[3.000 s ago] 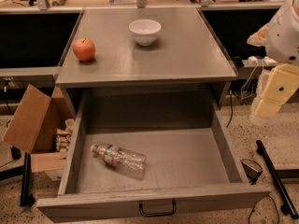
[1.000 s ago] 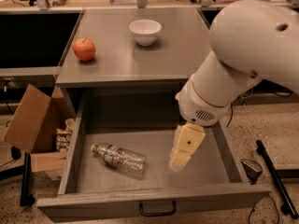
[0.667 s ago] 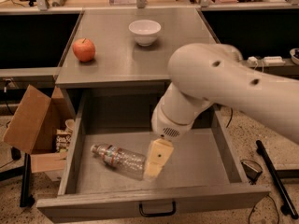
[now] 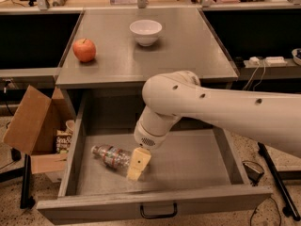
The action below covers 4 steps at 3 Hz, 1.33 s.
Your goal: Pick water bottle from top drawer and place on counter
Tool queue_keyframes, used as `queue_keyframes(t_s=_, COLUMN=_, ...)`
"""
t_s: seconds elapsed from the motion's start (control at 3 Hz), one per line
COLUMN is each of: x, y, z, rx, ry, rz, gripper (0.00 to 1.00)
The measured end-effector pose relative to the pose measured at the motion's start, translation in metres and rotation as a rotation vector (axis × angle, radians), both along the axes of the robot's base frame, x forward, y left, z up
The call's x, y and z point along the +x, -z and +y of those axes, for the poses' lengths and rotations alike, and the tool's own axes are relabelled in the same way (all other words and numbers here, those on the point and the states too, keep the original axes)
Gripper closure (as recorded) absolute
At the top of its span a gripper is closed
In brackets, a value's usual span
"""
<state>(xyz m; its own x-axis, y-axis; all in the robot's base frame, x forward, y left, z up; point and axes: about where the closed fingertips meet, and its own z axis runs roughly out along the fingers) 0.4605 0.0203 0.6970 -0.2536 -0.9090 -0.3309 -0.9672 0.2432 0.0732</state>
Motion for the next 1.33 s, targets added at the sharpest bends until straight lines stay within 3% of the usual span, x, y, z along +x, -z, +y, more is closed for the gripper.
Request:
queue_keyframes(t_s=1.0, x=0.017, y=0.064, z=0.031, rx=-0.062, ry=0.02, rz=0.064, gripper=0.0)
queue_keyframes(t_s=1.33, x=0.017, y=0.074, z=0.04, rx=-0.076, ry=0.016, rz=0.074, gripper=0.19)
